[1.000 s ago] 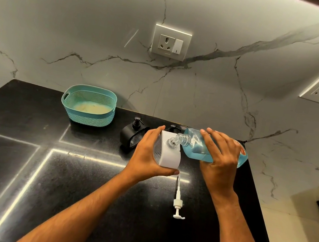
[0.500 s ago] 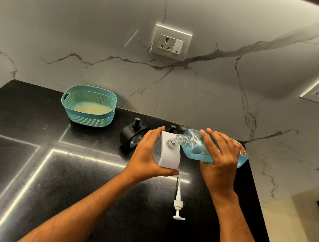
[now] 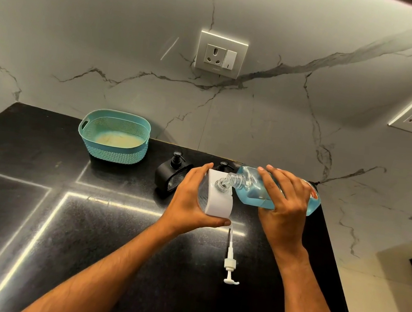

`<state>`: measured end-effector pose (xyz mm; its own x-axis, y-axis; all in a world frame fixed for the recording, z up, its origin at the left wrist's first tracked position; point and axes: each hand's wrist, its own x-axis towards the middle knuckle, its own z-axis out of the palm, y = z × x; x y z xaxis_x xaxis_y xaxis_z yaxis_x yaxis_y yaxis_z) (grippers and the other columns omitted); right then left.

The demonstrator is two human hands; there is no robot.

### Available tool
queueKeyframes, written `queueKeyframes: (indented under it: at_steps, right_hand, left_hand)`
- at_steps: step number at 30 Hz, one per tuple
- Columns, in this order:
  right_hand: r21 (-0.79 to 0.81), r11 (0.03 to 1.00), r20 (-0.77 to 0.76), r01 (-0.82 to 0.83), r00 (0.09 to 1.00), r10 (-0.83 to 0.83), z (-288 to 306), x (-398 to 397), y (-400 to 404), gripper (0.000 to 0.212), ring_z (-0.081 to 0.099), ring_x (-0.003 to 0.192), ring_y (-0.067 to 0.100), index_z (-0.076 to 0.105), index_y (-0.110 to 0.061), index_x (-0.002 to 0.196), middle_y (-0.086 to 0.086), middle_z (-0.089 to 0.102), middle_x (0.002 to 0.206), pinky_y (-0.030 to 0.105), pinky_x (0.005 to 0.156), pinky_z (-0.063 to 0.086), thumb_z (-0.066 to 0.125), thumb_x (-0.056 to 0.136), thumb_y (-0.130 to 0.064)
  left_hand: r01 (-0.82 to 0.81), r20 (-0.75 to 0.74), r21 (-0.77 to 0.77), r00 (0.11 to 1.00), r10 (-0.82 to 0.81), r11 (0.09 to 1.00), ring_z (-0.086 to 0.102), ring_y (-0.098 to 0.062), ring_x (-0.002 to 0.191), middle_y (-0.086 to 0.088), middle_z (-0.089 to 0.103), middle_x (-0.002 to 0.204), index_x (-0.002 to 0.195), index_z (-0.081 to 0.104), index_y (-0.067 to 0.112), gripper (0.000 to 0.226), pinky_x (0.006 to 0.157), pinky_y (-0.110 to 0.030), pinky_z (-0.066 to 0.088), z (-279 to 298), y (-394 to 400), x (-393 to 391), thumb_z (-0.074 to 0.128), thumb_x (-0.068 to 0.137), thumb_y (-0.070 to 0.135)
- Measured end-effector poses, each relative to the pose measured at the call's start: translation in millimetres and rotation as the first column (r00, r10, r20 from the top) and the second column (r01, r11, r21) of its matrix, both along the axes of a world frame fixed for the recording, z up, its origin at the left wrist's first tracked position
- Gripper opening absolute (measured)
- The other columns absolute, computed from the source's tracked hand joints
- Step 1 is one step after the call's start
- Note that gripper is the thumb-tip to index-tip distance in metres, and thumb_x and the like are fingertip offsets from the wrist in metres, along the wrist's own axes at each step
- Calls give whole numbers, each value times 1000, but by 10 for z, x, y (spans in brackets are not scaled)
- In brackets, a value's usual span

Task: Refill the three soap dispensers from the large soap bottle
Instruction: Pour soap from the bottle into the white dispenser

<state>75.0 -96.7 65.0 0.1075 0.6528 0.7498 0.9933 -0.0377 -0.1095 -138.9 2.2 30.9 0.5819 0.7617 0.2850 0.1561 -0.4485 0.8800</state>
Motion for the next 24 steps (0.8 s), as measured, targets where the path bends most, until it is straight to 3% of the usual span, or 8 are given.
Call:
queueKeyframes:
  at_steps: [9,18,24]
  right_hand:
    - [14,1000,12,-7,1000,7,15,4,21,67,61,124,34,67,-11,134,10,67,134,52,105,44,90,71,-7]
    - [-2,1000,14,-4,1000,4,11,20,41,66,60,125,34,67,-11,134,10,67,134,53,104,44,90,72,-10]
    - [-13,1000,10,-2,1000,2,-5,37,49,67,60,125,34,66,-11,134,10,66,135,55,104,45,90,72,-10]
  left_hand:
    - [-1,-9,-8,1000,0,1000,45,-1,136,7,44,150,160,31,18,130,110,-7,35,-12,29,10,93,55,62]
    - [-6,-17,-9,1000,6,1000,43,6,134,6,45,149,159,32,16,128,108,-3,32,-16,48,6,101,57,48]
    - [-2,-14,-22,1000,1,1000,44,3,135,8,44,149,160,31,18,130,110,-8,35,-12,46,28,92,55,63]
